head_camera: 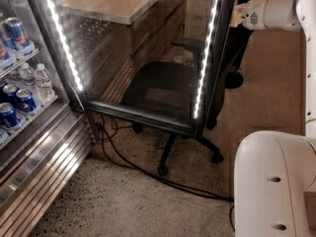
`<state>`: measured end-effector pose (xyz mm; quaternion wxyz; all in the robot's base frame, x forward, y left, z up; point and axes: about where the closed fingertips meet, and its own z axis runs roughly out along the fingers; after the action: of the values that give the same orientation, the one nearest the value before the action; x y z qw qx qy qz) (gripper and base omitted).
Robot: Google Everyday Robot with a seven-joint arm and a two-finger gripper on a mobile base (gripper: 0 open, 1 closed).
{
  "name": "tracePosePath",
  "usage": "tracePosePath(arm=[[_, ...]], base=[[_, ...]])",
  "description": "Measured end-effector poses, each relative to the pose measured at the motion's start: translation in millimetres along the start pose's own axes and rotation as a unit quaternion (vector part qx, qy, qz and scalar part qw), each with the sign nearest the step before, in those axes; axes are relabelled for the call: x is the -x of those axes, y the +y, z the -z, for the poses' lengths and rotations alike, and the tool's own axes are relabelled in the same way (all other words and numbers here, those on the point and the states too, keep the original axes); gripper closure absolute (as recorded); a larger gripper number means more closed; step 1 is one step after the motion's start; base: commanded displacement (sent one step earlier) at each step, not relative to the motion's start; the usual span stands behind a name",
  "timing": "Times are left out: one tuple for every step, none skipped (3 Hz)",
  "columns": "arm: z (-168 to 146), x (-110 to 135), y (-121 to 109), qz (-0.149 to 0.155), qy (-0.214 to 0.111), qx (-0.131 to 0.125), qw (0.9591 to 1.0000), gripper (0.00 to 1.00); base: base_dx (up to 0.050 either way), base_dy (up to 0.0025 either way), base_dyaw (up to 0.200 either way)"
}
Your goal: Close right fridge door
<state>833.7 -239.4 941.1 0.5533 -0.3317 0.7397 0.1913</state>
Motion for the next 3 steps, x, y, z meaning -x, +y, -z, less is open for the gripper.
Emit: tracePosePath(arm=[[-2.0, -0.3, 14.9, -0.009, -0.001, 0.029, 0.9995, 1.0], [-2.0, -0.3, 14.9, -0.009, -0.001, 0.029, 0.9995, 1.0], [-2.1, -0.3, 14.9, -0.009, -0.001, 0.029, 0.9995, 1.0]], base=[[0.0, 0.0, 0.0], [0.0, 0.0, -0.166], [0.0, -0.00045, 0.205]])
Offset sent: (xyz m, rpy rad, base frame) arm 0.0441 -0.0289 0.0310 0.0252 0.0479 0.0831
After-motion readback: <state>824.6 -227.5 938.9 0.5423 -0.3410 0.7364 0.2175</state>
